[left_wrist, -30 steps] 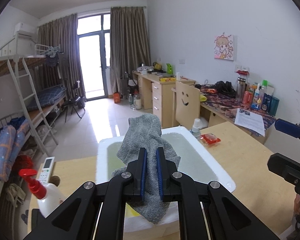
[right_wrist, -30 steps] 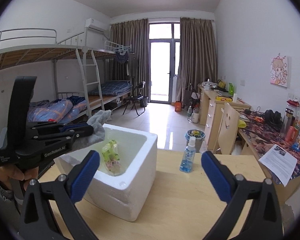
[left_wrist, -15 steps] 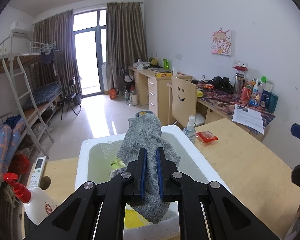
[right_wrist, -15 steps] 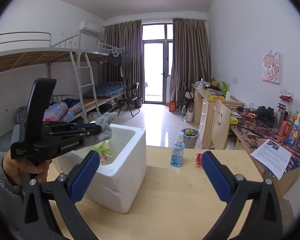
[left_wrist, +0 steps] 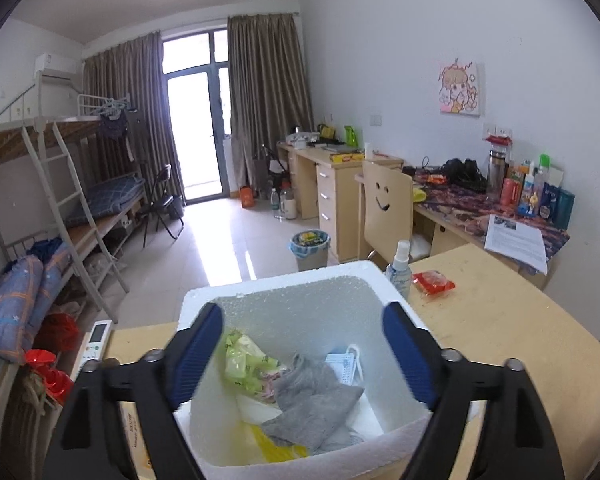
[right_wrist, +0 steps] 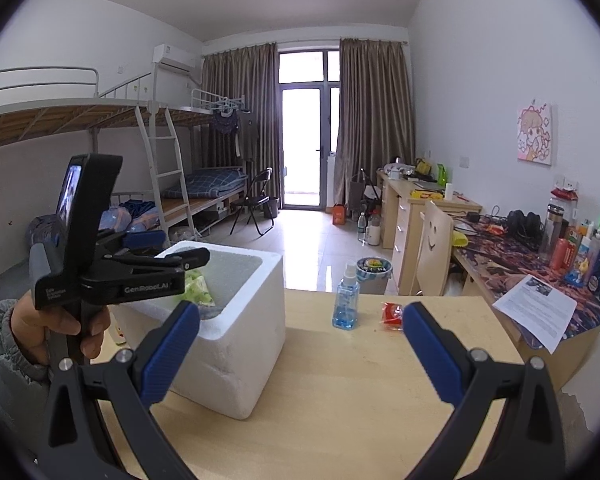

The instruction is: Organize soft objects

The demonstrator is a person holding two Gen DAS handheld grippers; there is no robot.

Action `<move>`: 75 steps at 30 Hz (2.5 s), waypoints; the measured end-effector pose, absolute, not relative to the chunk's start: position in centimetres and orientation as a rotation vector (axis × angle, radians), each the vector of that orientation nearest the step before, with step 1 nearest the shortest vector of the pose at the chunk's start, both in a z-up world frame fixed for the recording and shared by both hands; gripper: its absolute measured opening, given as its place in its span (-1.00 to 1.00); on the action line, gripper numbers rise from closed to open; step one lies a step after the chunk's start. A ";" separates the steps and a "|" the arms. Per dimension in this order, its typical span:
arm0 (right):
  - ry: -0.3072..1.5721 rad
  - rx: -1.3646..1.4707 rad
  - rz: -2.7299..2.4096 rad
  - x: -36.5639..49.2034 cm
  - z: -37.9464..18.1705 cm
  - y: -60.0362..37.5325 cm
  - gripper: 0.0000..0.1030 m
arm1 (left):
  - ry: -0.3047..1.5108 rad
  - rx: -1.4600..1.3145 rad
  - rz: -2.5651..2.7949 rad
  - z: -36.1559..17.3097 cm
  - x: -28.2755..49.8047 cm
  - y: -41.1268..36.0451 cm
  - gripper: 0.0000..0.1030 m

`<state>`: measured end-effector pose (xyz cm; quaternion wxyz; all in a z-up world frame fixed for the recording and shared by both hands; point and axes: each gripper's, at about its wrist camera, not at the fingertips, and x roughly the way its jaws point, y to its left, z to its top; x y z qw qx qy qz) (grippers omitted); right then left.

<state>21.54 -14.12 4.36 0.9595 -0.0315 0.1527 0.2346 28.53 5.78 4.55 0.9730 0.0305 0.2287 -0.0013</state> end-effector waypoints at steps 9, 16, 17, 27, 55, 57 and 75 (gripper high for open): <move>0.297 -0.058 0.473 20.5 4.7 -14.2 0.99 | 0.428 0.067 0.027 5.3 26.4 5.7 0.98; 0.276 -0.052 0.489 18.4 5.4 -14.4 0.99 | 0.388 0.062 0.033 6.2 22.7 5.7 0.98; 0.273 -0.052 0.490 18.2 5.4 -14.4 0.99 | 0.385 0.061 0.033 6.3 22.2 5.7 0.98; 0.233 -0.059 0.521 13.6 6.3 -14.3 0.99 | 0.315 0.027 0.049 7.6 15.7 6.2 0.98; 0.134 -0.033 0.529 4.2 4.8 -14.4 0.99 | 0.192 -0.005 0.054 5.1 2.7 6.0 0.98; 0.120 -0.023 0.521 3.7 4.4 -14.6 0.99 | 0.176 -0.016 0.060 4.7 2.1 6.0 0.98; 0.121 0.039 0.513 2.6 -0.4 -16.2 0.99 | 0.168 -0.032 0.088 -0.2 -0.3 5.3 0.98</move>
